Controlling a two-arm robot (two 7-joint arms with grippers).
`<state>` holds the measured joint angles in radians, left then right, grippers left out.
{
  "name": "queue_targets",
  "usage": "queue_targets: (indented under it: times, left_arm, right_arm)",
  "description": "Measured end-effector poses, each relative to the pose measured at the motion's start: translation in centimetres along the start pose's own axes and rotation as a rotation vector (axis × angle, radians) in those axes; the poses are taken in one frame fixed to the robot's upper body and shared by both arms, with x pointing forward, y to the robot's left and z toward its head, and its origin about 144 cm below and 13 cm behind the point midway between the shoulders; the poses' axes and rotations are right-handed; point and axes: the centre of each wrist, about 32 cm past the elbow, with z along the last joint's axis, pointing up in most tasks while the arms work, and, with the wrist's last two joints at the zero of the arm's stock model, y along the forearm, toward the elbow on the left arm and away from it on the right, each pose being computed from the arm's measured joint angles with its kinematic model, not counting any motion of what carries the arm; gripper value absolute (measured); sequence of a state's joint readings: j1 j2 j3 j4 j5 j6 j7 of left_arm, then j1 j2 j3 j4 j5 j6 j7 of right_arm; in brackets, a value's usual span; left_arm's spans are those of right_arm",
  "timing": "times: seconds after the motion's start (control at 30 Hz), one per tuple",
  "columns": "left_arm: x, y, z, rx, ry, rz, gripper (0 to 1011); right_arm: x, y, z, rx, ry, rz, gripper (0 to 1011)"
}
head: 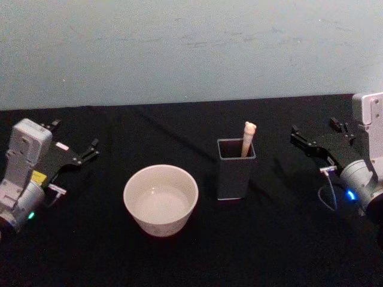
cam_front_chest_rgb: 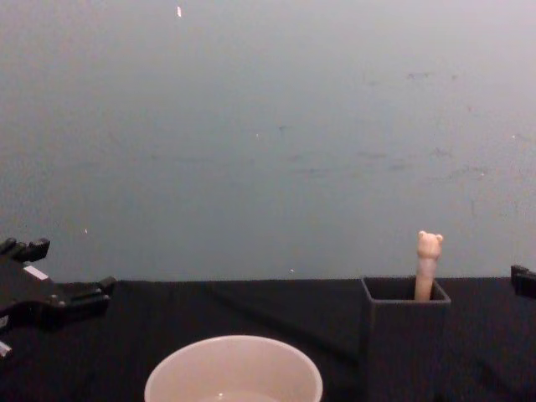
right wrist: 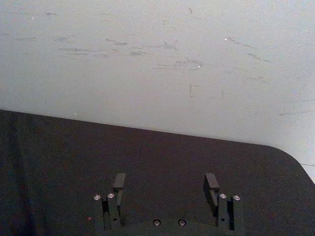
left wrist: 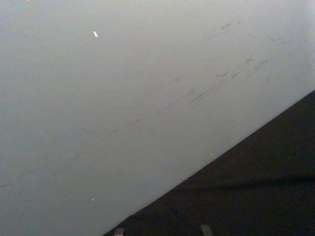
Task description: Pick up the stirring spoon with one hand, stir inside the cup, then place it back in its original position.
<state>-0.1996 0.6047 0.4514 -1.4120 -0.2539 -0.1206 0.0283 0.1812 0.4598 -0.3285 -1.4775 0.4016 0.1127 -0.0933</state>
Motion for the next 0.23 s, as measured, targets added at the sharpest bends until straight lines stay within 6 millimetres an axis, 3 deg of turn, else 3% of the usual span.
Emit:
queue_targets:
  times: [0.23]
  left_arm:
    - [0.00, 0.00, 0.00, 0.000, 0.000, 0.000, 1001]
  right_arm:
    - [0.00, 0.00, 0.01, 0.001, 0.001, 0.000, 1002]
